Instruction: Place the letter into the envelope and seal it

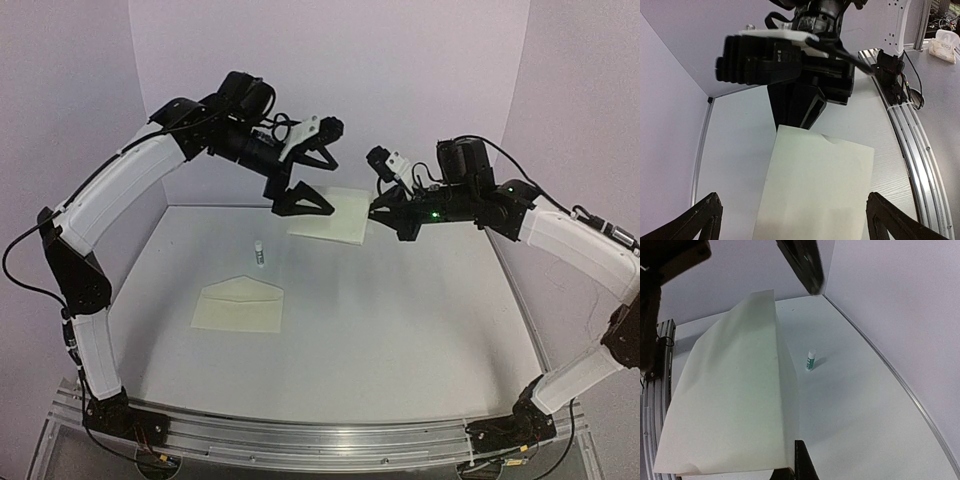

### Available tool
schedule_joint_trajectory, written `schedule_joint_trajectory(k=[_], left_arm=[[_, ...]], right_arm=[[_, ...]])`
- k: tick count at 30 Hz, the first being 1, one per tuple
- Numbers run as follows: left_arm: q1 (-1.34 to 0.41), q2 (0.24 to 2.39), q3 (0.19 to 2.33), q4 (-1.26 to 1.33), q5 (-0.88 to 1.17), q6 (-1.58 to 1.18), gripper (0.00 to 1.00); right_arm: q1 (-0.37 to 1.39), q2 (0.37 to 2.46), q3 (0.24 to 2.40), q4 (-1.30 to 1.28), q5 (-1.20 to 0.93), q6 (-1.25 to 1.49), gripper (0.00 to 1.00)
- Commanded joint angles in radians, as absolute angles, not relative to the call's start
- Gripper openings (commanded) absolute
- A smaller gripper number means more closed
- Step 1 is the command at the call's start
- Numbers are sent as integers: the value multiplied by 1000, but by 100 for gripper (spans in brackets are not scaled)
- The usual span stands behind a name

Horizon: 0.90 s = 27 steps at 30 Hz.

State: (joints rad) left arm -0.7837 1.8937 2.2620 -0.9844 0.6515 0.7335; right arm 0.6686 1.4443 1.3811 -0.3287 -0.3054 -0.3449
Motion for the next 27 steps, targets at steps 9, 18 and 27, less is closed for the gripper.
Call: schedule_joint_trajectory(k=[9, 18, 27], left_arm=[[-781, 1950, 2290, -1042, 542, 727, 78], [-781, 1956, 2323, -1092, 583, 729, 29], [-781, 1922, 2271, -1119, 612, 748, 0]], right_arm=[[718, 1467, 1482, -342, -356, -388, 0], [724, 1480, 1490, -342, -354, -394, 0], [725, 1466, 1478, -341, -334, -367, 0]])
